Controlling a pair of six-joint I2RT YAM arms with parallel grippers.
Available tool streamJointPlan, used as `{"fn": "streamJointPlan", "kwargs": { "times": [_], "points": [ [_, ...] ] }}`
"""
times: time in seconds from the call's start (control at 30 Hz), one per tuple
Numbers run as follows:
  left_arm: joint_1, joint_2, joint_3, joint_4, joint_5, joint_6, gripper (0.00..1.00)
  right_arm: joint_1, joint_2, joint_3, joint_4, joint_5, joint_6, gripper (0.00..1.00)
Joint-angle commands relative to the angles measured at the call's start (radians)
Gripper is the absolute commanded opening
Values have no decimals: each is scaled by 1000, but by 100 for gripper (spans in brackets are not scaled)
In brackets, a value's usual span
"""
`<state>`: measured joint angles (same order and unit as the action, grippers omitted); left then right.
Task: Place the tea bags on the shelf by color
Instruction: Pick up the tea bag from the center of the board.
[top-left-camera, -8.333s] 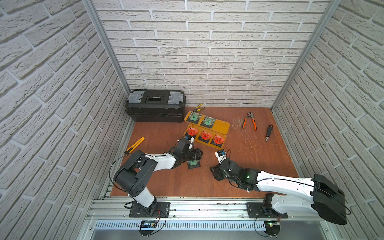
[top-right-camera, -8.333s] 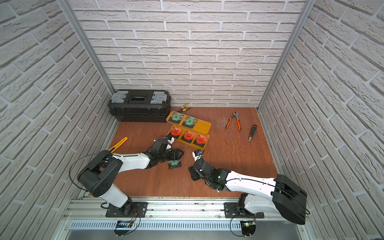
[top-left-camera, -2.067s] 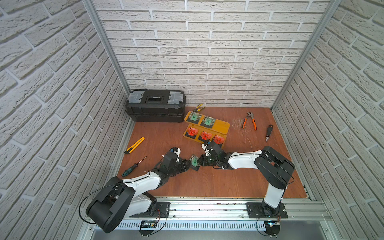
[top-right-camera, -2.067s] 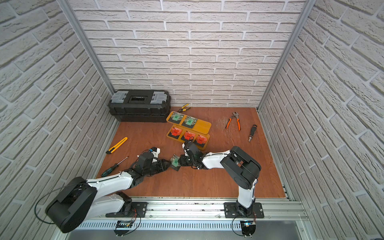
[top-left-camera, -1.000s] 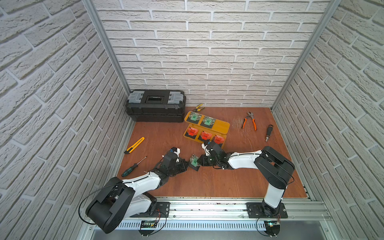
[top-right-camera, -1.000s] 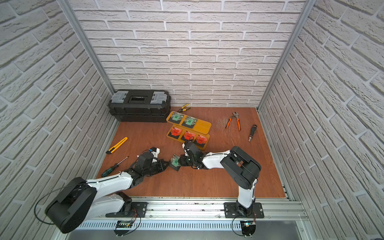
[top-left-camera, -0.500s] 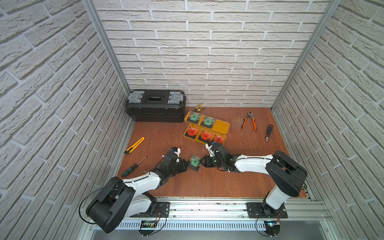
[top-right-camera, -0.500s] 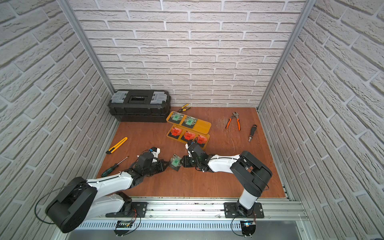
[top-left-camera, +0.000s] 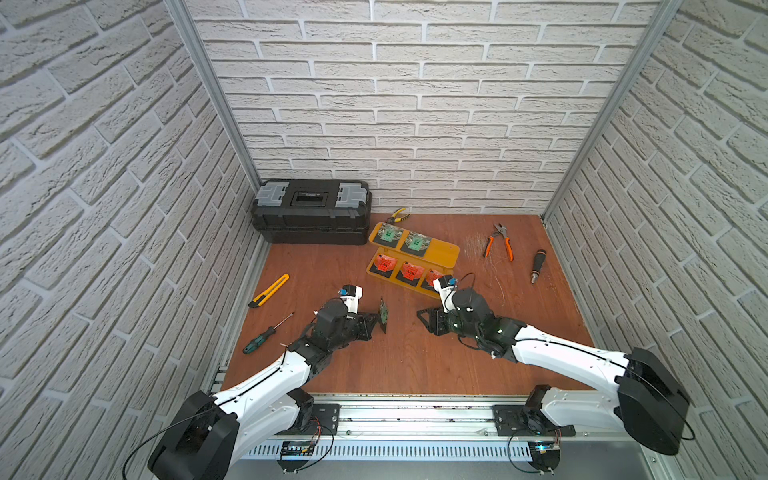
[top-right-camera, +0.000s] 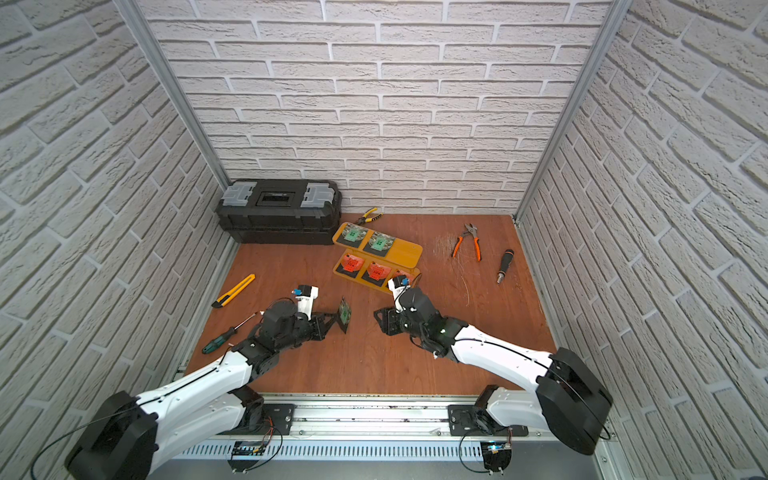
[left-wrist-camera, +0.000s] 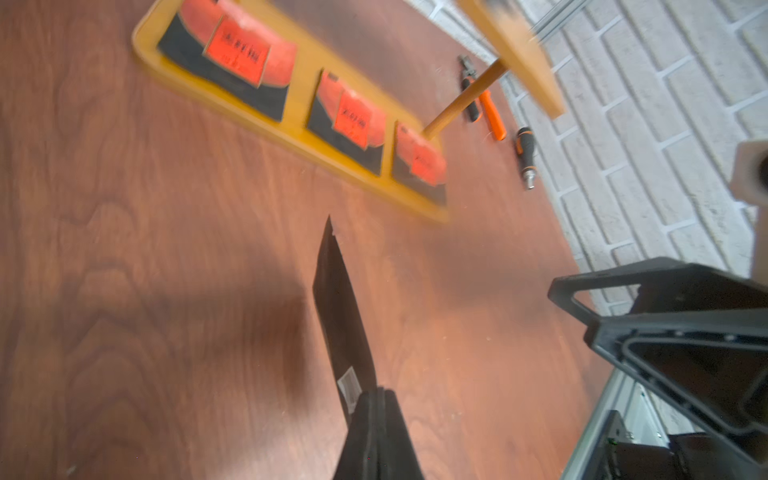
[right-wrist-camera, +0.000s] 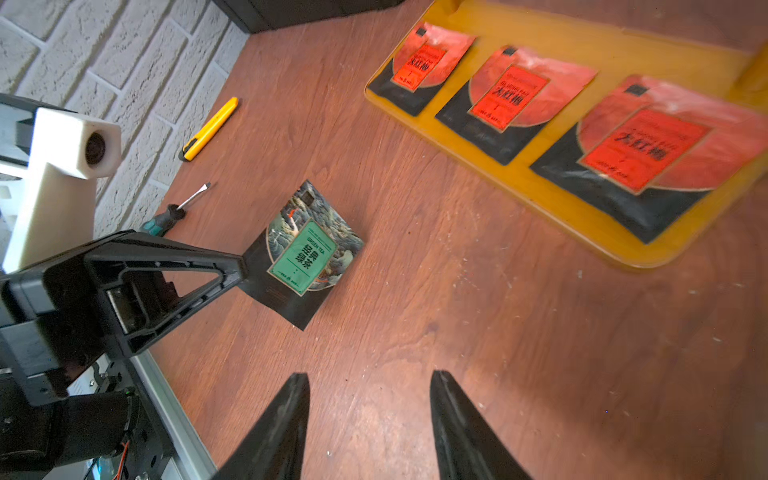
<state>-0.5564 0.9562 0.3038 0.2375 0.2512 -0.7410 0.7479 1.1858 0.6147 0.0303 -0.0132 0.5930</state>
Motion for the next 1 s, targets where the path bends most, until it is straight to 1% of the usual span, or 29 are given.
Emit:
{"fn": "streamJointPlan", "kwargs": {
  "times": [0.0, 0.17, 0.37, 0.47, 0.67, 0.97],
  "points": [
    [-2, -40, 40, -21, 17, 43, 0, -4, -108, -44, -58, 108, -36, 53],
    [-10, -71, 87, -48, 18, 51, 0, -5, -252, -84, -133, 181, -50, 55],
    [-38, -39, 177, -61, 7, 65, 0, -4, -379, -108, -235, 243, -68, 56],
    [-64, 5, 240, -62, -9, 82, 0, -5, -439, -126, -268, 265, -70, 56],
    [-107, 137, 384, -41, -25, 99, 0, -4, -549, -162, -316, 313, -49, 56],
    [-145, 352, 593, 9, -8, 123, 0, -5, -684, -201, -366, 370, -34, 57]
  ]
}}
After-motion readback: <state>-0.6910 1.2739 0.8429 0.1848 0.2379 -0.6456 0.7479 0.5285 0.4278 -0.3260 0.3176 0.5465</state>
